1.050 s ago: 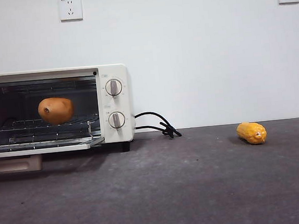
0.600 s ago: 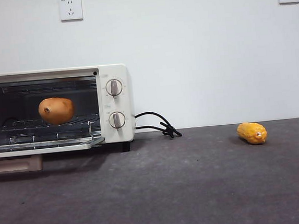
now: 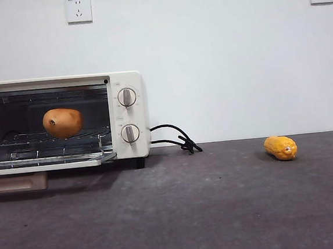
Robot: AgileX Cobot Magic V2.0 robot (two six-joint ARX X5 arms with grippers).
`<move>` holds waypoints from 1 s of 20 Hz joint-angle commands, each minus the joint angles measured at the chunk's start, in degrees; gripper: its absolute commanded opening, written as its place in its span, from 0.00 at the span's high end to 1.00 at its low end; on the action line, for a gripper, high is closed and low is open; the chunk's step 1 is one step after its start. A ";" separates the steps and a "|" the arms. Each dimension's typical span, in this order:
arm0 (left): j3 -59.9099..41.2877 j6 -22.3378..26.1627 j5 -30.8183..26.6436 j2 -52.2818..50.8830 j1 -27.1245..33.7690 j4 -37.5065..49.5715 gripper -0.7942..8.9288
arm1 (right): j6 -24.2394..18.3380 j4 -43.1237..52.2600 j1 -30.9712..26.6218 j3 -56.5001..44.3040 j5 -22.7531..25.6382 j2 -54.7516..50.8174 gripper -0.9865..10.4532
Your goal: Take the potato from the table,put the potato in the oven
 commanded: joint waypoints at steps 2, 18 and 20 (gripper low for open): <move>-0.61 -0.35 0.44 1.90 0.11 1.68 0.93 | 2.51 -1.27 0.00 -0.52 0.04 -0.02 0.92; -0.61 -1.49 0.90 3.96 -5.07 2.60 0.93 | 3.67 -1.27 0.00 -0.52 0.92 -0.02 0.92; -0.61 -1.49 0.92 3.96 -5.09 2.36 0.93 | 3.67 -1.27 0.00 -0.52 0.90 -0.02 0.92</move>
